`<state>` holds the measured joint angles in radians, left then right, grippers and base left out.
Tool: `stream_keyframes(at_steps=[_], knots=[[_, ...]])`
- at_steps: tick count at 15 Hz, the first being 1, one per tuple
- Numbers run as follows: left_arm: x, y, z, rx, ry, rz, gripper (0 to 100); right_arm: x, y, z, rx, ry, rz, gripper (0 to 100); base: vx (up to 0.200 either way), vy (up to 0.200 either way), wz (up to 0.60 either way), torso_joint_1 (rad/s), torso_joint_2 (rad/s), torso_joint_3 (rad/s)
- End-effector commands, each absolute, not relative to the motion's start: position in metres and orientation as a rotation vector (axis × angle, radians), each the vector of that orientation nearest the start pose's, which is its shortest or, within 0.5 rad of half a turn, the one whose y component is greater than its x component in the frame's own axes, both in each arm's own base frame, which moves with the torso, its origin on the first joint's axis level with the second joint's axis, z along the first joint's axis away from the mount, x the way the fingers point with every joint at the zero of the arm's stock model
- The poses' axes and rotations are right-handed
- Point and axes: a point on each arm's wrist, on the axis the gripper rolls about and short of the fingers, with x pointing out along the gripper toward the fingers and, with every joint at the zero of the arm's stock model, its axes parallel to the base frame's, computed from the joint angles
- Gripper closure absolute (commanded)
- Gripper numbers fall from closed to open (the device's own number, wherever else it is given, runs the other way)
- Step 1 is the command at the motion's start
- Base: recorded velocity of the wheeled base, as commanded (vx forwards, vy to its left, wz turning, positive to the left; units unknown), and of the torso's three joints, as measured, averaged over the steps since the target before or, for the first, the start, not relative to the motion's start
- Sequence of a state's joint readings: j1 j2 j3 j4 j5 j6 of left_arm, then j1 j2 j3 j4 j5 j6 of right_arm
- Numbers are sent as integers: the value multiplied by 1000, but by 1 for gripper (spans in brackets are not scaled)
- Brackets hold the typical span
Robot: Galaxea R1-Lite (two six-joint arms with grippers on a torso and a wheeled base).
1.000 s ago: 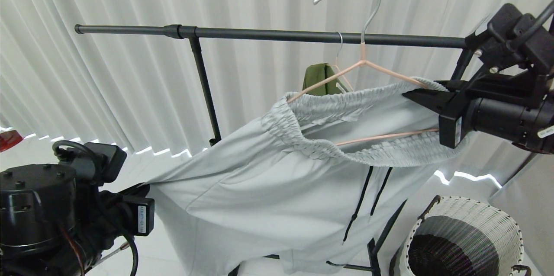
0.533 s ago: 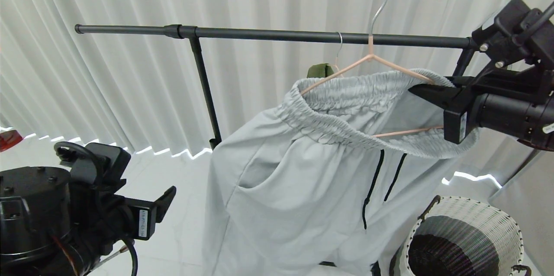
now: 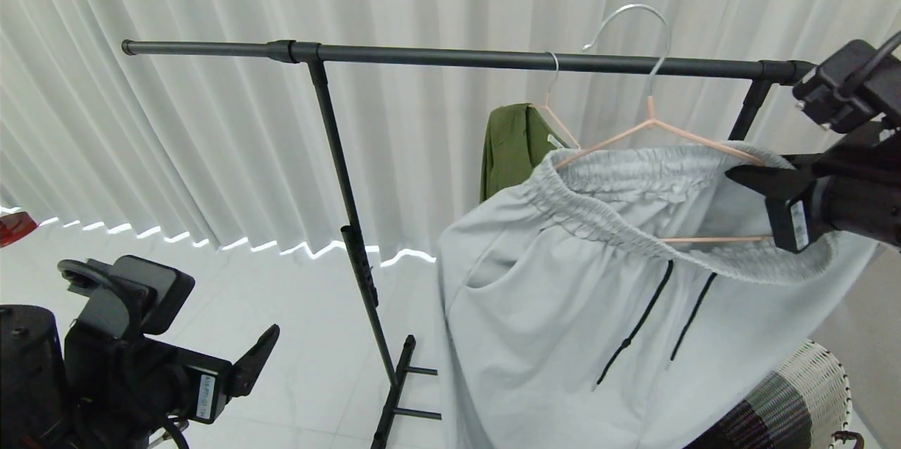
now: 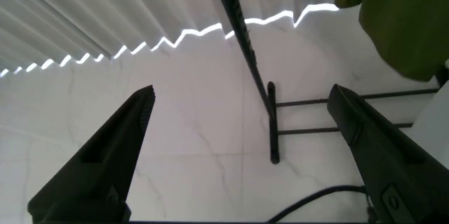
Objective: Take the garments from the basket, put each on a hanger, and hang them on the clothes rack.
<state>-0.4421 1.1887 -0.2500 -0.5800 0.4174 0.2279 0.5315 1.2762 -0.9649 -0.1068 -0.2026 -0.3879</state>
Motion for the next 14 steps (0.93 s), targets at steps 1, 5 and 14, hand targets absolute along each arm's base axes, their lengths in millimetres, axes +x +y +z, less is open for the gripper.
stream_keyframes(at_steps=[1, 5, 14], knots=[[132, -52, 145, 374, 319, -60, 0, 159, 71, 292, -450, 133, 254, 100, 0, 0, 0, 0, 0, 0], [134, -52, 143, 390, 336, -57, 0, 118, 22, 287, -452, 256, 27, 100, 0, 0, 0, 0, 0, 0], [139, -54, 140, 412, 358, -62, 0, 80, -22, 282, -388, 389, -389, 100, 0, 0, 0, 0, 0, 0]])
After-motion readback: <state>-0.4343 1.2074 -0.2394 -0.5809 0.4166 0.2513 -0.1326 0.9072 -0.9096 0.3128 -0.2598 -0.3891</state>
